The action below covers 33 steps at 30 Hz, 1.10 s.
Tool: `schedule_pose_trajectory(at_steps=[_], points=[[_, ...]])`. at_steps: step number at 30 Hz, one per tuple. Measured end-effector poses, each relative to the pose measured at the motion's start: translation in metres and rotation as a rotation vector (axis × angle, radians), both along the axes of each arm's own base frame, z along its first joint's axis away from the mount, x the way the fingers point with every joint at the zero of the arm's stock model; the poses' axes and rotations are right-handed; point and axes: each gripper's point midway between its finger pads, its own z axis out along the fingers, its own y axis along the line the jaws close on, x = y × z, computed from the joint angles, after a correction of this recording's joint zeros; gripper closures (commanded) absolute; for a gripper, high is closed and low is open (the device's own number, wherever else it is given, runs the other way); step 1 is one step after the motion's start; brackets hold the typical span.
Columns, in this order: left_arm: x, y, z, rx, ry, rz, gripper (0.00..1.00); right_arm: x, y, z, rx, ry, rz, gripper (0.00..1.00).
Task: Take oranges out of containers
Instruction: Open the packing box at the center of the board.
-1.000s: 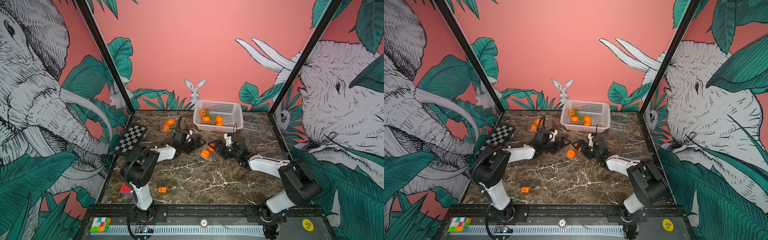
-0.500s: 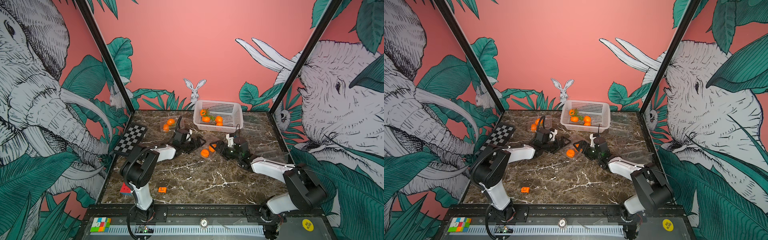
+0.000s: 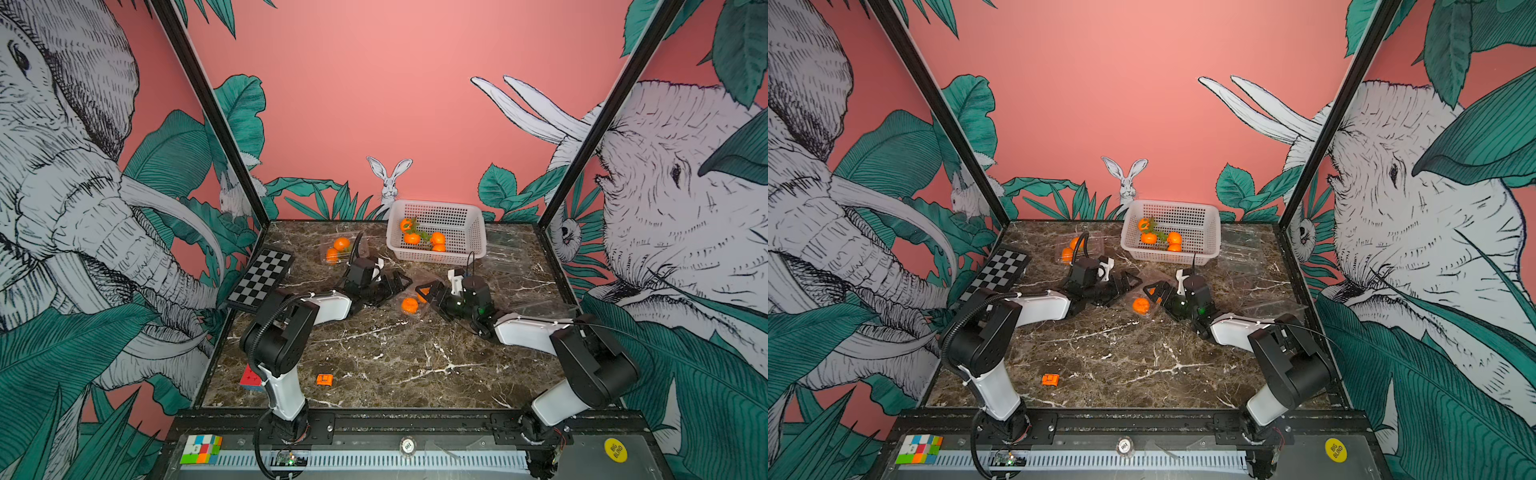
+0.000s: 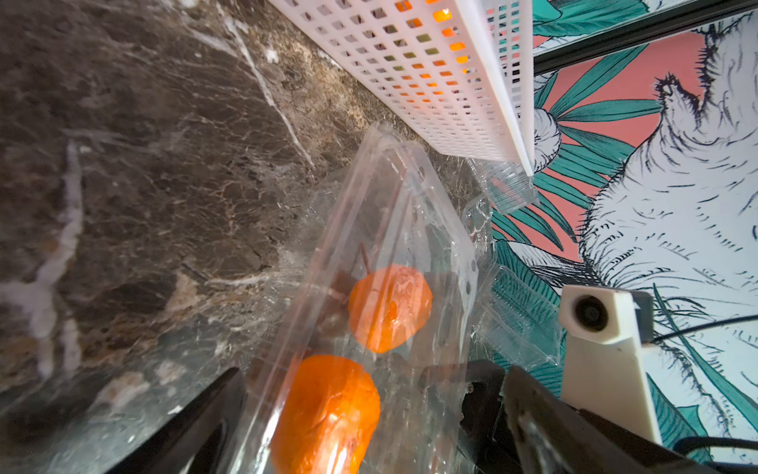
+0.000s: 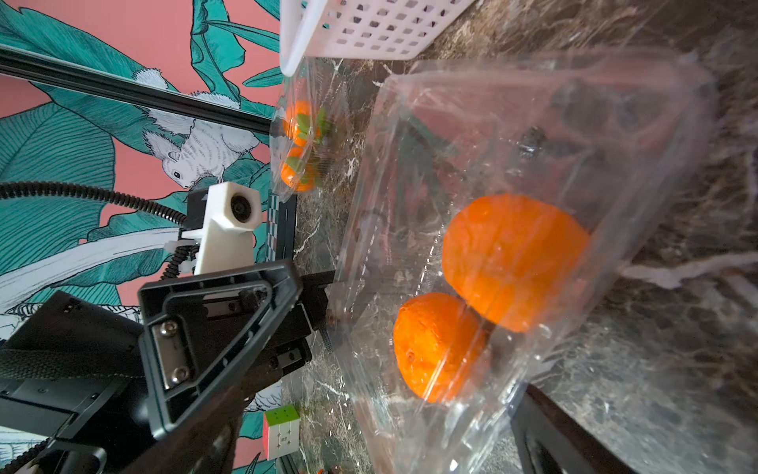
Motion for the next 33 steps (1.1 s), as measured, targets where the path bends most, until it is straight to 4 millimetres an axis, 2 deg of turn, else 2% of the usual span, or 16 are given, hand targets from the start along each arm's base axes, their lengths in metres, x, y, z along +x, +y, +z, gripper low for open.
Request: schedule_pose_trajectory(at_steps=[21,33], points=[[-0.0033,-0.0017,-0.0013,-0.013,-0.001,0.000,0.01,-0.0071,-0.0056,-0.0047,-0.041,0.026,-0.002,0.01],[-0.0051,-0.0007,-0.0036,-0.021,0.009,0.007,0.01,-0.0085,-0.0040,0.0042,-0.026,0.012,-0.001,0.01]])
